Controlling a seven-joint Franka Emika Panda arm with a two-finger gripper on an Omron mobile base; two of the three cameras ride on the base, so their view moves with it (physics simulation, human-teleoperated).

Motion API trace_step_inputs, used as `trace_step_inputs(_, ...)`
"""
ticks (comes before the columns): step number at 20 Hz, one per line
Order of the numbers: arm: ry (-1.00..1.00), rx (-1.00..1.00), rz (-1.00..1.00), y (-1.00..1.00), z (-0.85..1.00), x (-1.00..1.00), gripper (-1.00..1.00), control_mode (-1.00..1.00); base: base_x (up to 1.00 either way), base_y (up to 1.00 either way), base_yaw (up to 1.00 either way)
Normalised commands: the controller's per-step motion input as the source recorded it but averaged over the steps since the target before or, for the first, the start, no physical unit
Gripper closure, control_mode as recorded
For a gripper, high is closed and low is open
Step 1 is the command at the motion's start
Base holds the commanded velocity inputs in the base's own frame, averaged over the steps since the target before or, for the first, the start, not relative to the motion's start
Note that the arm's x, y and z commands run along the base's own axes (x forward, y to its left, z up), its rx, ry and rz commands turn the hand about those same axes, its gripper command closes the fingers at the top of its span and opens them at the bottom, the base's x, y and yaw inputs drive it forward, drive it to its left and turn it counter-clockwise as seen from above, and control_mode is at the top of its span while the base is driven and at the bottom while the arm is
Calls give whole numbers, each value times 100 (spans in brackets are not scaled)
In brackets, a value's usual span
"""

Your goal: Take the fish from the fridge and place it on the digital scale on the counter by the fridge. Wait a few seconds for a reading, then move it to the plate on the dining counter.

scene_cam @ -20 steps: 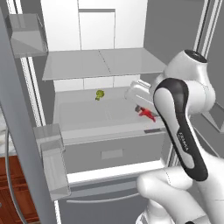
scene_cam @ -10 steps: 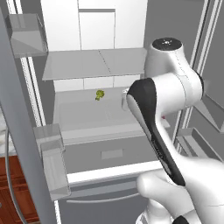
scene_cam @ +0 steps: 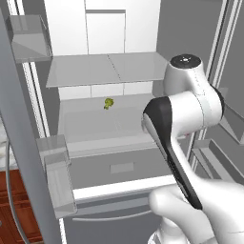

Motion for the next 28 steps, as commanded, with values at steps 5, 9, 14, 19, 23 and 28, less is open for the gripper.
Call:
trace_step_inputs(5,0,2,6,-23,-45,-1,100,-100,0,0,0)
trace_step_inputs(9,3,1,0,-1,-29,0,100,100,-1,0,0)
trace_step_inputs(14,0,0,0,0,0,0,100,100,-46,10,0)
trace_step_inputs(19,0,0,0,0,0,0,100,100,-100,28,-1)
trace_step_inputs(23,0,0,0,0,0,0,100,100,-100,38,-2)
trace_step_inputs(28,0,0,0,0,0,0,100,100,-100,59,0)
